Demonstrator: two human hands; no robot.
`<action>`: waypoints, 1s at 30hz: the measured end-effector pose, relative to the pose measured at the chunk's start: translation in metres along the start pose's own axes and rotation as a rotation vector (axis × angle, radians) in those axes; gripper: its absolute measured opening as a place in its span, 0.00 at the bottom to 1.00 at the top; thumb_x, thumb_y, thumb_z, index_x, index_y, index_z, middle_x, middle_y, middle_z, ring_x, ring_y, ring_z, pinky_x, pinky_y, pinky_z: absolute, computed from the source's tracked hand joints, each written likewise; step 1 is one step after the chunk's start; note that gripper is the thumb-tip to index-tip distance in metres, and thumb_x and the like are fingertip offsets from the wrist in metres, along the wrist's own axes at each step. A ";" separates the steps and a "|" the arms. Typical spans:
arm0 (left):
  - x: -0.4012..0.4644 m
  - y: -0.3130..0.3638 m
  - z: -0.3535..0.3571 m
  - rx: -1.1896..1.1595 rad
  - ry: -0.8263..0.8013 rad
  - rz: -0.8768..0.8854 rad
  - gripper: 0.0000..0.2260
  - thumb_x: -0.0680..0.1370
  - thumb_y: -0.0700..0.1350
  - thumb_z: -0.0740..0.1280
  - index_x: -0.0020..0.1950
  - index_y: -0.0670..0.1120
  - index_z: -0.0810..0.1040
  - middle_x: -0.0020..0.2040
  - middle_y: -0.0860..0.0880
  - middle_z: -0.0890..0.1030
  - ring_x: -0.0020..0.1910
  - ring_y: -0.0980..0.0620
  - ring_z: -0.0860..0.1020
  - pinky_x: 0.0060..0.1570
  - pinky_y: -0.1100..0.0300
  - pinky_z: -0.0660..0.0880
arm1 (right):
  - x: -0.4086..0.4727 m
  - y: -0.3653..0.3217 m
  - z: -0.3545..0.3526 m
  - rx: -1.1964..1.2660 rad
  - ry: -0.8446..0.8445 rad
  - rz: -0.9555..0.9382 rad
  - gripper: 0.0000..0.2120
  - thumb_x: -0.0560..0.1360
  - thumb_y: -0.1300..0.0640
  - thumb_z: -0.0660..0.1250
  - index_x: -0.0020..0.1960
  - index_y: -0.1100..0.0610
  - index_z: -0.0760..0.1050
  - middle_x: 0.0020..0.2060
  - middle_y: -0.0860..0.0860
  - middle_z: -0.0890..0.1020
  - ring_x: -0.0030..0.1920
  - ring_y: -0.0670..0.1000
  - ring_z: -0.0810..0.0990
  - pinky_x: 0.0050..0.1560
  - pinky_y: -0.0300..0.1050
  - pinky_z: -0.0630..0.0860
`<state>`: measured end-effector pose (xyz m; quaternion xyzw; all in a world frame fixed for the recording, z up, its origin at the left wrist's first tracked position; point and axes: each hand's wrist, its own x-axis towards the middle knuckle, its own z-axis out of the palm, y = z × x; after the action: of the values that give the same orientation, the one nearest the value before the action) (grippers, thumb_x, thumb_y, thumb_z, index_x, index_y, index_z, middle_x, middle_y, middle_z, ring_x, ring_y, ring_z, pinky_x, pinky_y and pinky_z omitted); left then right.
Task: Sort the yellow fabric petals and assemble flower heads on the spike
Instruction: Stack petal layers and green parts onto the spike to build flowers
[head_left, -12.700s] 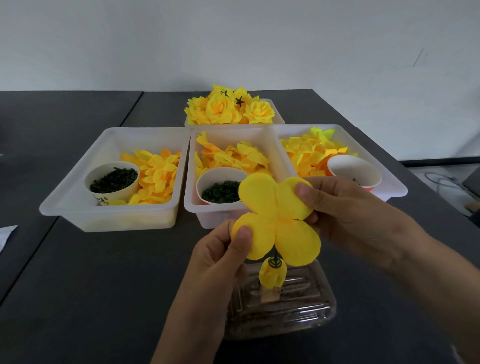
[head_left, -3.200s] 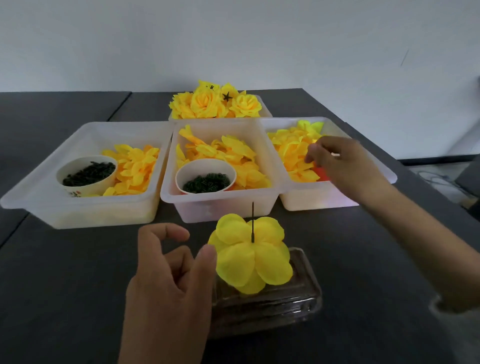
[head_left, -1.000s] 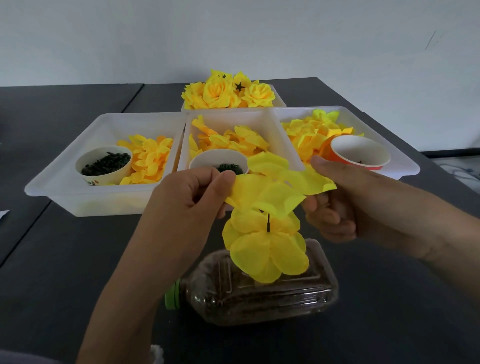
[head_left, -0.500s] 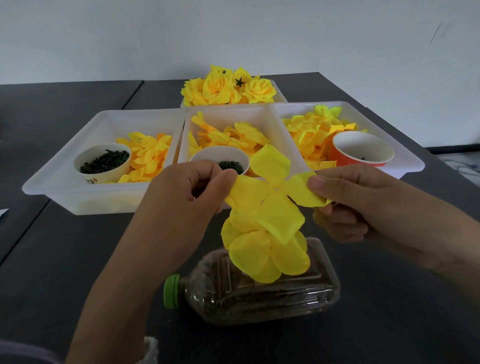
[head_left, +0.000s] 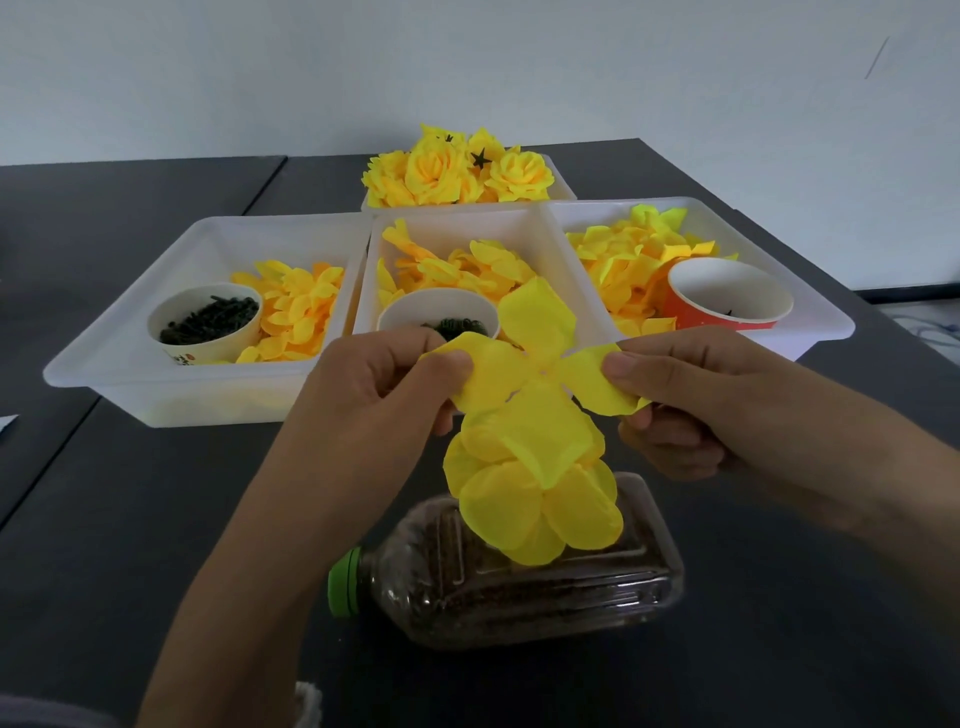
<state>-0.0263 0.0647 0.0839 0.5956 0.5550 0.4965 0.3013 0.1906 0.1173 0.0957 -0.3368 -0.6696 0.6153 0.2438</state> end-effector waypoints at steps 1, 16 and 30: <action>0.000 -0.002 -0.001 -0.016 -0.010 -0.016 0.17 0.79 0.43 0.65 0.30 0.44 0.75 0.23 0.55 0.72 0.23 0.62 0.68 0.26 0.75 0.64 | 0.000 0.001 -0.001 0.003 0.000 0.004 0.19 0.76 0.47 0.66 0.30 0.54 0.71 0.22 0.48 0.64 0.23 0.46 0.60 0.24 0.35 0.60; -0.015 -0.013 0.005 -0.113 -0.067 -0.095 0.14 0.71 0.54 0.62 0.28 0.49 0.76 0.24 0.56 0.71 0.25 0.62 0.69 0.28 0.75 0.66 | -0.001 0.004 0.001 -0.033 0.068 -0.015 0.15 0.69 0.46 0.66 0.27 0.51 0.72 0.23 0.48 0.62 0.23 0.47 0.58 0.24 0.36 0.58; -0.037 -0.036 0.017 0.430 0.032 -0.123 0.13 0.74 0.61 0.55 0.36 0.60 0.74 0.30 0.59 0.77 0.33 0.58 0.75 0.31 0.57 0.68 | -0.001 0.043 0.011 -0.426 0.202 0.025 0.21 0.68 0.40 0.64 0.30 0.58 0.73 0.23 0.48 0.70 0.26 0.40 0.71 0.31 0.33 0.68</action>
<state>-0.0195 0.0398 0.0359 0.6032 0.6880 0.3568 0.1885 0.1893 0.1098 0.0520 -0.4485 -0.7525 0.4263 0.2254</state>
